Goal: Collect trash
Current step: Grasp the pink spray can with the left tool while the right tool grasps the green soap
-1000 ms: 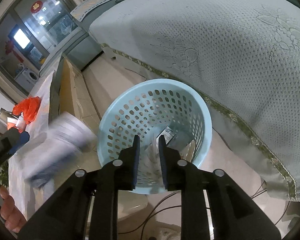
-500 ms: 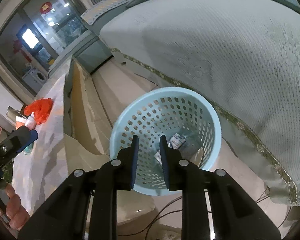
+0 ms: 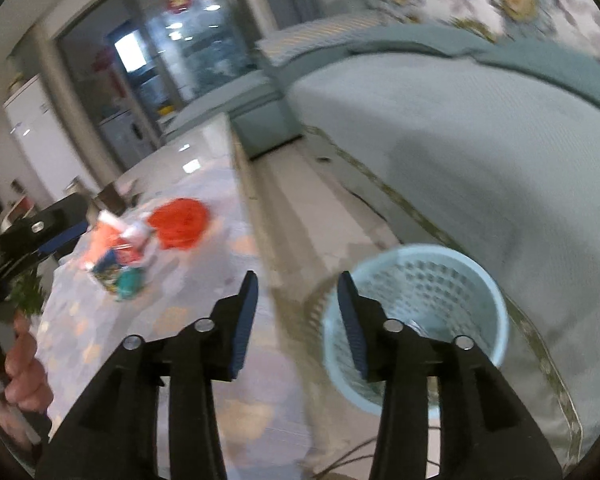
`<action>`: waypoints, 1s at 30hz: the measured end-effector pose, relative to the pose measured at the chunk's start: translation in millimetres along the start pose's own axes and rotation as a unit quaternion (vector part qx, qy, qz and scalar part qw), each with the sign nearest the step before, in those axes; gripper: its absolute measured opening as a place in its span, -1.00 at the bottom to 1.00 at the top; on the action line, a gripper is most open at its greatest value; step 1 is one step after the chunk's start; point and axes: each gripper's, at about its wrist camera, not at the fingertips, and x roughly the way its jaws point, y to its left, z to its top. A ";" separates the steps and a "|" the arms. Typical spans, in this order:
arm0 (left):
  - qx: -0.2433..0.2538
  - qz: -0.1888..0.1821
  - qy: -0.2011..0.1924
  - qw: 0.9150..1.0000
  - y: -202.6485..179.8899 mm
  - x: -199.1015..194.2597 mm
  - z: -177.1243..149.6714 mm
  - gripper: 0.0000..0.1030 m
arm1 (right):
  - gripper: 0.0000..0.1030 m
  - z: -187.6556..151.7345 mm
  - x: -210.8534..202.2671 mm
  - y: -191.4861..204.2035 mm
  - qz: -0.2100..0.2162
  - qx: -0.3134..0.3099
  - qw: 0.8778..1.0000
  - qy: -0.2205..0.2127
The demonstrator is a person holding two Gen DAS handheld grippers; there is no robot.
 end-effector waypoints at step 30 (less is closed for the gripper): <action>-0.029 0.107 0.104 0.988 205.0 48.8 -11.4 -0.14 | 0.07 -18.6 178.6 228.1 0.082 -0.154 0.976 0.132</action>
